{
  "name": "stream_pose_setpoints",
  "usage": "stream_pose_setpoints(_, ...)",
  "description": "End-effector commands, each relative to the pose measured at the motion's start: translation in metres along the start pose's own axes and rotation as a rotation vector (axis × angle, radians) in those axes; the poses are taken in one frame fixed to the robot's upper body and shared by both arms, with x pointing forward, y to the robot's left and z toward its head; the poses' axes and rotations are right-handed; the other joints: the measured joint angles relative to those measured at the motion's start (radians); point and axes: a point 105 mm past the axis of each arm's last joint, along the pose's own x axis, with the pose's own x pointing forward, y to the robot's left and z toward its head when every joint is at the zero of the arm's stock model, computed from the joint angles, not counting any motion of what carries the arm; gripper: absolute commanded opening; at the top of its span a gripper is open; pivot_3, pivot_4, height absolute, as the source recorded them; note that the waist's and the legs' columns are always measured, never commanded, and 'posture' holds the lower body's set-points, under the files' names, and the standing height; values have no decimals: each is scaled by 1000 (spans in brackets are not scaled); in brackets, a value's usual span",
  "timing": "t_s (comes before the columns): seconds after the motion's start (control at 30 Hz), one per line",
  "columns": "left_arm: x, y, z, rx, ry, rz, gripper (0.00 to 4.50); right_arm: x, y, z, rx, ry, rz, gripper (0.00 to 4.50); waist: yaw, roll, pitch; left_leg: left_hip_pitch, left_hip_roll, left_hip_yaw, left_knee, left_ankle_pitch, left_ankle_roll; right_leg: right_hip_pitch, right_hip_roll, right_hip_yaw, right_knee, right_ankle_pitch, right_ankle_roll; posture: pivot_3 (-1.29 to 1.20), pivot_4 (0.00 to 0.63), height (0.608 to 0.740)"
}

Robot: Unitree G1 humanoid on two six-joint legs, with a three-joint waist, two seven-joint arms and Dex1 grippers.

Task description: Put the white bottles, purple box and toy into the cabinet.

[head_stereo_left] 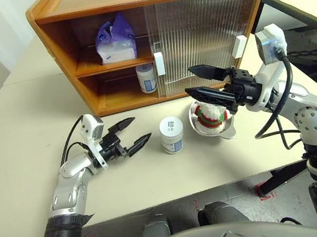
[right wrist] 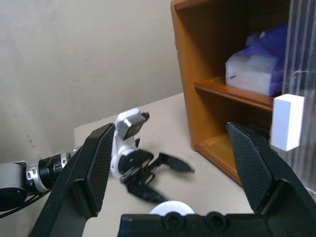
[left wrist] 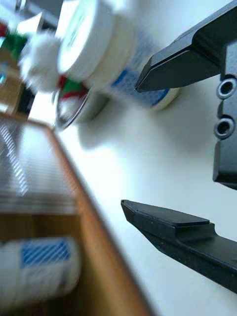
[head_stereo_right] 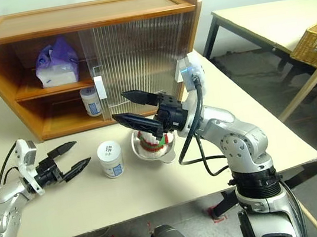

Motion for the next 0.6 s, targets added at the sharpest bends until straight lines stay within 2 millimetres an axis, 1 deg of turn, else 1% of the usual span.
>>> stream_pose_setpoints(0.03, -2, -18, -3, -12, 12, -121, 4474, 2, 1, 1, -11, 4, 13, 4500, 1, 2, -2, -1, 1, 0, 0, 0, 0, -2, 0, 0, 0, 0, -1, -135, 21, 740)
stream_pose_setpoints(0.13, -4, -28, -9, -19, 27, -193, 4474, 1, 1, 2, -15, 6, 14, 4500, -1, 5, -4, -2, 2, 1, -2, 0, 0, -4, 1, 0, 1, 1, 0, -138, 20, 740)
stream_pose_setpoints(0.33, -1, -40, -17, -23, 39, -282, 4474, 1, 2, 2, -18, 10, 13, 4500, -1, 7, -5, -1, 2, 1, -2, 0, 1, -4, 1, 2, 1, 2, 0, -148, 16, 740)
stream_pose_setpoints(0.43, 6, -40, -22, -5, 34, -293, 4474, 0, 2, 3, -21, 12, 10, 4500, -2, 10, -8, 0, 2, 1, -1, 1, 1, -3, 1, 4, 1, 3, 1, -152, 16, 740)
stream_pose_setpoints(0.6, 14, -38, -26, 18, 25, -283, 4474, 0, 2, 3, -24, 12, 6, 4500, -7, 11, -9, 0, 2, 1, 0, 1, 2, -4, 1, 6, 1, 4, 4, -165, 13, 740)
